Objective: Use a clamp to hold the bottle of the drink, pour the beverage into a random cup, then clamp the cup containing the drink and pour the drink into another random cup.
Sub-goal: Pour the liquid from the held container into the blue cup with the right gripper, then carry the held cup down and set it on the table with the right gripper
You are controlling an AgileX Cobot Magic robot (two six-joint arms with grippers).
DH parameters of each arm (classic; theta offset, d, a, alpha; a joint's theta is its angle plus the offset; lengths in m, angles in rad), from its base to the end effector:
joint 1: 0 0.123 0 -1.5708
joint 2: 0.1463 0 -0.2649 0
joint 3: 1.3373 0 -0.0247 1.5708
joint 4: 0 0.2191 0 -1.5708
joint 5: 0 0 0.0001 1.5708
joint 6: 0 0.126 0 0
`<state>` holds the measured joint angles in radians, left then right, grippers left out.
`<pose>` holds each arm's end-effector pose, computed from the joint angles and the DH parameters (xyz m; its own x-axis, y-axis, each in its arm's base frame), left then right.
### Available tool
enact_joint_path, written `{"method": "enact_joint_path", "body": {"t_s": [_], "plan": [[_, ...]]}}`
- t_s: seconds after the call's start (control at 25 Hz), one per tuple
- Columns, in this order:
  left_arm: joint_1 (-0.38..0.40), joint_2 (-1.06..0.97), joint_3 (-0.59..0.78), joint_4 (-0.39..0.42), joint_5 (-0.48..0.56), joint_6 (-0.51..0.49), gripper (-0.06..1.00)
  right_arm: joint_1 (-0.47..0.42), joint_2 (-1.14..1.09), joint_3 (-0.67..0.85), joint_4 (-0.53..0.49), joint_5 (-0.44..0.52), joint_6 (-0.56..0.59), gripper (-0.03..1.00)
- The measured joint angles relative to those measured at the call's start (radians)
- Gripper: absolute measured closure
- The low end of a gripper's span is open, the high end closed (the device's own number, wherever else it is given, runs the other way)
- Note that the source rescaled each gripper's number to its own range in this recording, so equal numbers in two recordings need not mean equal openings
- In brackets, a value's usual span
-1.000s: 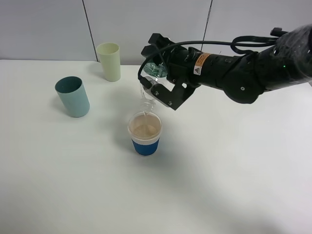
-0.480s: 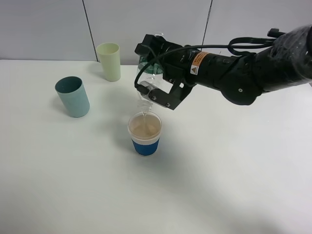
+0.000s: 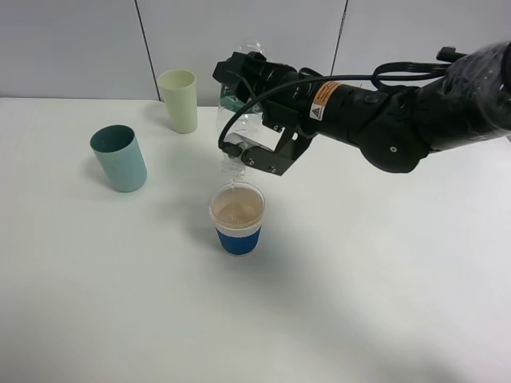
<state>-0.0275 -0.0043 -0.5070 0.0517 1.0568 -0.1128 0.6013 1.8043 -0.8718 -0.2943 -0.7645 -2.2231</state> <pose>0.0179 0.0052 0.2486 -0.4389 -0.0751 -0.8954 -0.0514 0.9970 -0.0585 0.3030 0.2386 0.2087 0.5293 -0.4050 0.7455 0.4937 -0.5675 -0.6589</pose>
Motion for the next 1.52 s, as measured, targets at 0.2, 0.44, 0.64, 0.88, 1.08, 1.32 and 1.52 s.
{"method": "enact_joint_path", "body": {"t_s": [0.2,0.44,0.64,0.88,1.08,1.32,1.52], "plan": [[0.0,0.0,0.0,0.0,0.0,0.0,-0.06,0.004,0.0,0.0,-0.001,0.0,-0.014,0.97],[0.0,0.0,0.0,0.0,0.0,0.0,-0.06,0.007,0.001,0.0,0.001,0.0,-0.013,0.97],[0.0,0.0,0.0,0.0,0.0,0.0,-0.06,0.008,0.001,0.0,0.054,0.007,0.188,0.97],[0.0,0.0,0.0,0.0,0.0,0.0,-0.06,0.009,0.001,0.0,0.156,0.008,0.632,0.97],[0.0,0.0,0.0,0.0,0.0,0.0,-0.06,0.009,0.001,0.001,0.316,0.044,0.883,0.97],[0.0,0.0,0.0,0.0,0.0,0.0,-0.06,-0.023,0.001,0.001,0.353,0.195,1.161,0.97],[0.0,0.0,0.0,0.0,0.0,0.0,-0.06,-0.063,0.001,0.001,0.317,0.25,1.494,0.97]]}}
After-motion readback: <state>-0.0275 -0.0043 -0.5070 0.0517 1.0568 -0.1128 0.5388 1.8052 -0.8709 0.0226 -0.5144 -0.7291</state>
